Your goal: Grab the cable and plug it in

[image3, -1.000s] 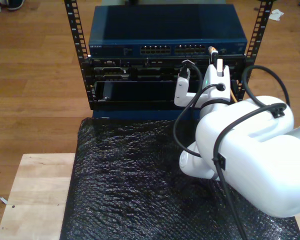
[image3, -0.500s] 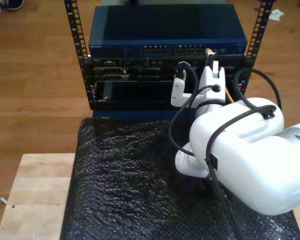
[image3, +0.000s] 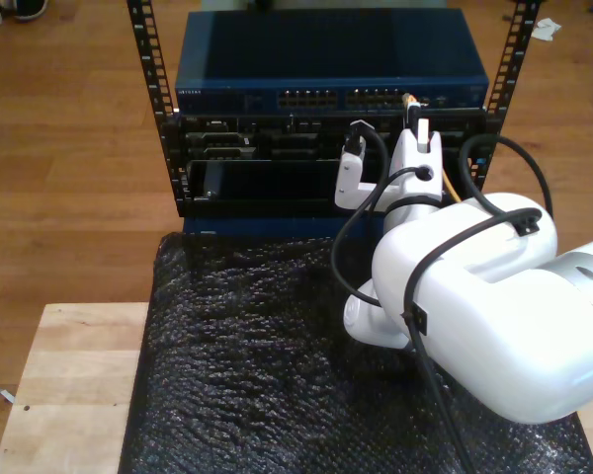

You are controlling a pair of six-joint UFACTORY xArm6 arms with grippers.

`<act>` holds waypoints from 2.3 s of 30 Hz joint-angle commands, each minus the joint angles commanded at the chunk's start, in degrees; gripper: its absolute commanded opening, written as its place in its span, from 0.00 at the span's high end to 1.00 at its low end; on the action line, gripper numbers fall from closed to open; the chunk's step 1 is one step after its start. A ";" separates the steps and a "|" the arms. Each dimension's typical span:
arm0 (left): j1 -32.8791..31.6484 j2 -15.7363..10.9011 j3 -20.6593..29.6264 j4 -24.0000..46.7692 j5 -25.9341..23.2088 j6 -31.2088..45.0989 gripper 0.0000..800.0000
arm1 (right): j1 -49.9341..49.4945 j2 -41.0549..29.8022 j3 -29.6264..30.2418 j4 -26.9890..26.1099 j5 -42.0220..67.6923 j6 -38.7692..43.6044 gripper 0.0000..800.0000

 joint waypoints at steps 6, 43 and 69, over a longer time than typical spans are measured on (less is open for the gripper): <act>0.00 0.00 0.00 0.00 0.00 0.00 0.00 | 0.26 0.09 -0.26 -0.09 0.09 0.00 1.00; 0.00 0.00 0.00 0.00 0.00 0.00 0.00 | -0.09 2.29 -2.99 -0.26 0.26 0.00 1.00; 0.00 0.00 0.00 0.00 0.00 0.00 0.00 | -0.18 2.29 -3.25 -0.44 0.35 -0.26 1.00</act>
